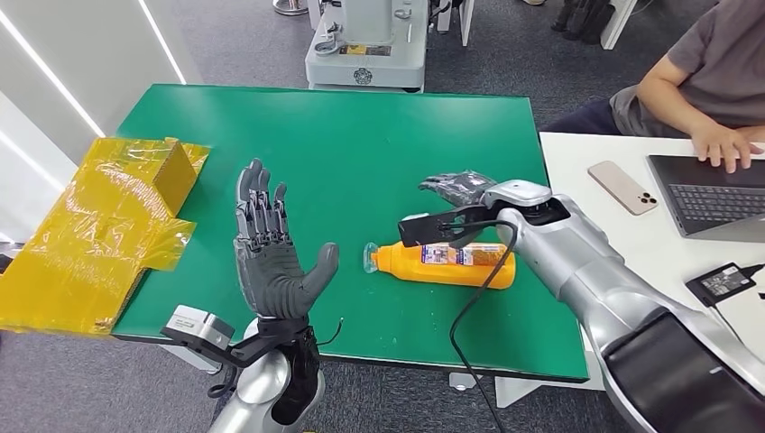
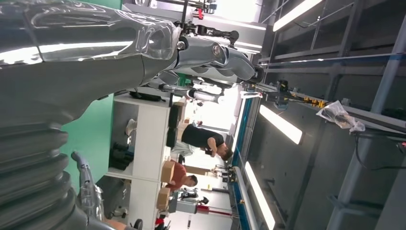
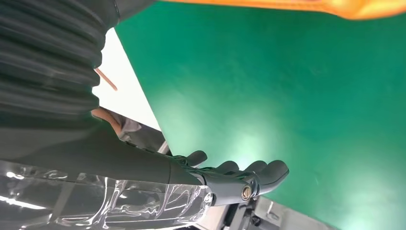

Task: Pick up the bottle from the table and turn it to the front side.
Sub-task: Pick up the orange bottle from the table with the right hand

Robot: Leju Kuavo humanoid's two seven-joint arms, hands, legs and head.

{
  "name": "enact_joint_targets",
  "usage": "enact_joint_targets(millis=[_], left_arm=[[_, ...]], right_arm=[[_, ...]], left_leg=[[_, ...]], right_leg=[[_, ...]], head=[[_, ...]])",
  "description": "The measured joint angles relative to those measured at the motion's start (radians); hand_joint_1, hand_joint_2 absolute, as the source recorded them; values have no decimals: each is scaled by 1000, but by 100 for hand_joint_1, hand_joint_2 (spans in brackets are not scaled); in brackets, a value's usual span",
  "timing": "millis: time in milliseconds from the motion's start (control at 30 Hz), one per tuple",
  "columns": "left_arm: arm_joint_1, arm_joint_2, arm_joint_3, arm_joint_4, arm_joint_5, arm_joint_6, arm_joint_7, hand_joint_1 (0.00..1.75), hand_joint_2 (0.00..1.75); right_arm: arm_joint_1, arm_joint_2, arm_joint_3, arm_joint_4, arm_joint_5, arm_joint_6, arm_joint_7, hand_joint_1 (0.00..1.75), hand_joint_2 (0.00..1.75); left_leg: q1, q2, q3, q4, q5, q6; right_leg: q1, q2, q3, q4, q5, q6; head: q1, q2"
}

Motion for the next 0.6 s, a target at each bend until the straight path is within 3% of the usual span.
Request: enact_joint_targets(millis=[600], left_arm=[[15, -1, -1, 0, -8, -1, 15, 0, 175]], right_arm=[[113, -44, 3, 29, -34, -56, 0, 0, 175]], left_leg=[[0, 0, 0, 0, 0, 0]], right_leg=[[0, 0, 0, 0, 0, 0]], head=[[0, 0]])
